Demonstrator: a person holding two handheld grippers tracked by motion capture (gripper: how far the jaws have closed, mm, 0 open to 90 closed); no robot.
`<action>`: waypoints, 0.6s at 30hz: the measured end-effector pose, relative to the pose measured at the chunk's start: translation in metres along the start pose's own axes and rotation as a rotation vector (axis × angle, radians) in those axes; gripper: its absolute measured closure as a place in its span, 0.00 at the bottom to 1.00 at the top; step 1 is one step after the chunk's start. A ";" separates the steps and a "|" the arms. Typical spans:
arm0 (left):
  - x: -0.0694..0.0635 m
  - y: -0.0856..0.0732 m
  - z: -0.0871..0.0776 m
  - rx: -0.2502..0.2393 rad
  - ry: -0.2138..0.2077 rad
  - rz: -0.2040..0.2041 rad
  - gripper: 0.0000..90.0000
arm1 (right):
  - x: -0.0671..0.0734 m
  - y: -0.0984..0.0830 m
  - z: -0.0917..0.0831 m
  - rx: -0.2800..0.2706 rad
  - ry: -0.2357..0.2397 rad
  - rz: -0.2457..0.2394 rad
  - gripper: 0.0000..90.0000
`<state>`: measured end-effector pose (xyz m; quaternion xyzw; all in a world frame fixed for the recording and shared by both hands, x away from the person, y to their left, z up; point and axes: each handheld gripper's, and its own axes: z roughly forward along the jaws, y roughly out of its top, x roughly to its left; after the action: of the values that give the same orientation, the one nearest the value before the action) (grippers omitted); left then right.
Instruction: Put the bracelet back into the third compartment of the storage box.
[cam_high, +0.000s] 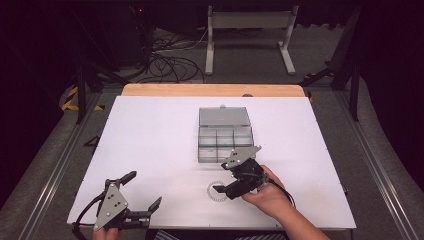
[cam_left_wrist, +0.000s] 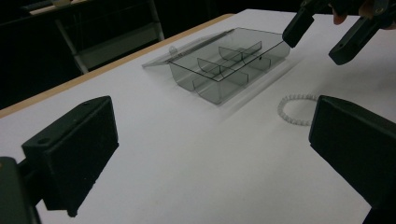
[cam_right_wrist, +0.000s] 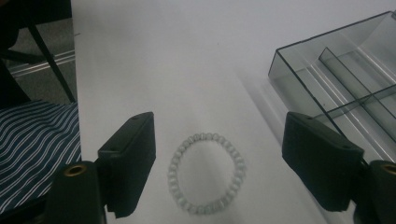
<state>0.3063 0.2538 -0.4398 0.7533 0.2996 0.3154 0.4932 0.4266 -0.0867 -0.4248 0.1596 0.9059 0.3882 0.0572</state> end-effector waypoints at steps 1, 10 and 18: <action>0.000 0.000 0.000 0.000 0.000 0.000 0.02 | -0.001 0.001 0.002 0.017 -0.001 0.004 0.33; 0.000 0.000 0.000 0.003 -0.002 0.002 0.02 | -0.005 0.003 0.015 0.097 0.017 -0.004 0.38; 0.001 0.000 0.000 0.005 -0.002 0.010 0.02 | -0.008 0.002 0.025 0.157 0.018 -0.003 0.43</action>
<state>0.3067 0.2541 -0.4398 0.7564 0.2963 0.3165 0.4898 0.4402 -0.0709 -0.4404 0.1590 0.9342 0.3174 0.0370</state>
